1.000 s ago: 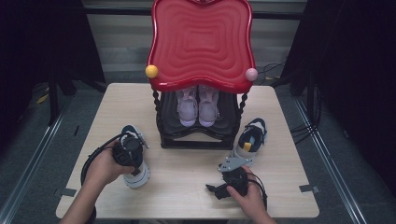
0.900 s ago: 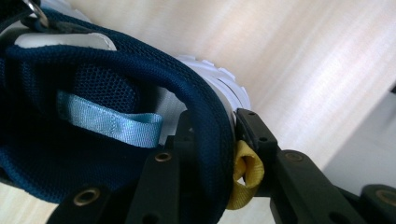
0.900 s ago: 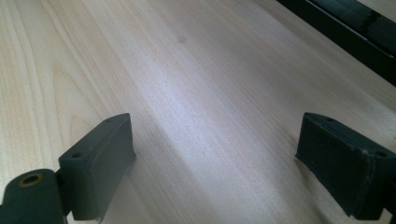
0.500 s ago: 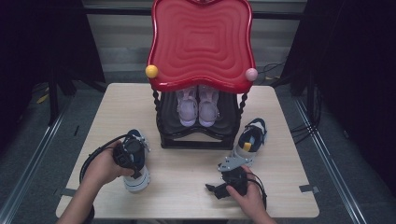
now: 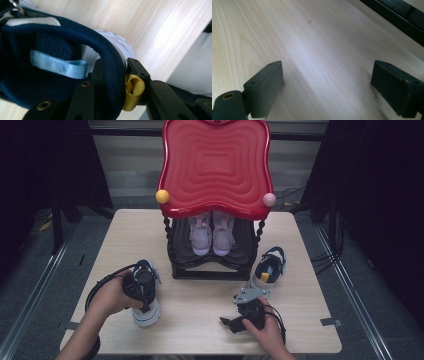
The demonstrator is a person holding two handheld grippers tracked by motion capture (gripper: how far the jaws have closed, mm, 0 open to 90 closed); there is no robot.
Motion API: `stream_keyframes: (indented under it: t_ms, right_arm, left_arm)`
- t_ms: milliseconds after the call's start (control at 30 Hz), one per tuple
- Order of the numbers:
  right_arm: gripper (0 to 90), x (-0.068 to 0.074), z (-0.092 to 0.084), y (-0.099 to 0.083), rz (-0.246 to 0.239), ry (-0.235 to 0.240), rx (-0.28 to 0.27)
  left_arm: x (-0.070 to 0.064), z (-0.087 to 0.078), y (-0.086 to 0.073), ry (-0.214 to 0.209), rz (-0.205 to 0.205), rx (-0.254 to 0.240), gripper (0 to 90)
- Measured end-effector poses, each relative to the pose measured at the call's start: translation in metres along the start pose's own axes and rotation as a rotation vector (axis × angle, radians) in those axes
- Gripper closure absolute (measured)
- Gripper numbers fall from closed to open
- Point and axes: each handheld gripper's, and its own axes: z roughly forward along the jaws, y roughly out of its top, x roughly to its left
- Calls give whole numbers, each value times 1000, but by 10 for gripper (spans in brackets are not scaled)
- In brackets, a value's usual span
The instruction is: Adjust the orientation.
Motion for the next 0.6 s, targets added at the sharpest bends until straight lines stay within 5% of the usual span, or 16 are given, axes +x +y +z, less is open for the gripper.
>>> stream_keyframes:
  t_ms: [600]
  right_arm:
    - [103, 0, 0, 0, 0, 0, 0]
  left_arm:
    - [-3, 12, 3, -8, 61, 73, 634]
